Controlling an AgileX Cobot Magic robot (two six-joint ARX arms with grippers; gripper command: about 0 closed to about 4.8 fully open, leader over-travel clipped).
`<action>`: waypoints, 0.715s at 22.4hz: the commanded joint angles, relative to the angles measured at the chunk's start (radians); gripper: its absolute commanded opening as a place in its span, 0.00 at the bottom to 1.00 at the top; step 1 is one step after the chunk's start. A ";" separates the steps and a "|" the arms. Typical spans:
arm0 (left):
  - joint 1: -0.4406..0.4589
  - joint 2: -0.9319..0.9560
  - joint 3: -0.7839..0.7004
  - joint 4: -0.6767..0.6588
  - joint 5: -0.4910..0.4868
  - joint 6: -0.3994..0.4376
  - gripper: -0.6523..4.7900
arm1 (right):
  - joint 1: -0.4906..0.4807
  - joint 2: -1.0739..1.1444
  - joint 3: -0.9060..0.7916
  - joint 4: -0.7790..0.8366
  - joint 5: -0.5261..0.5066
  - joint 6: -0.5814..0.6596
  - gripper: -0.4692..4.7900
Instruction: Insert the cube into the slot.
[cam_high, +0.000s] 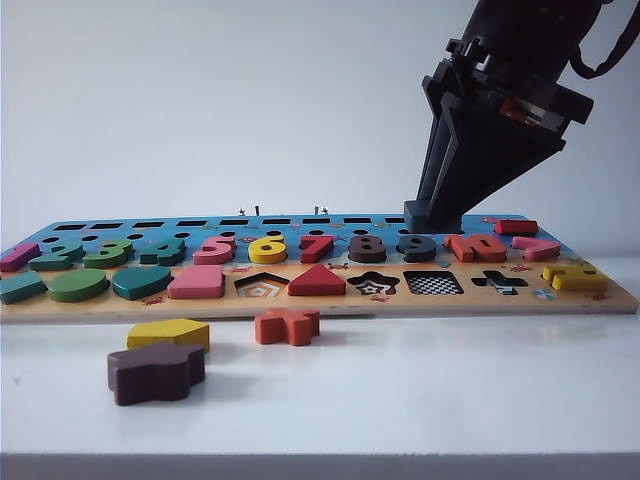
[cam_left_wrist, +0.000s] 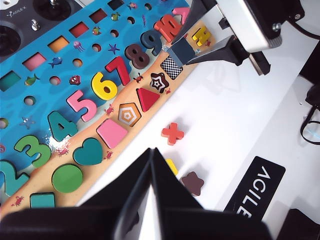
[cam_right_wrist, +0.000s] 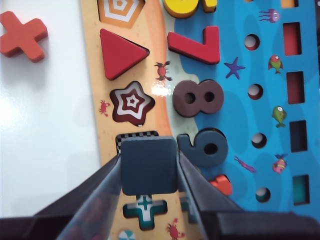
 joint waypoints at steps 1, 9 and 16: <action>-0.001 0.001 0.003 0.014 0.008 0.002 0.15 | 0.001 0.016 0.003 0.023 -0.005 -0.005 0.32; -0.001 0.000 0.003 0.014 0.008 0.002 0.15 | -0.004 0.061 0.003 0.027 -0.008 -0.006 0.32; -0.001 0.001 0.003 0.014 0.008 0.002 0.15 | -0.009 0.072 -0.007 0.033 -0.007 -0.007 0.32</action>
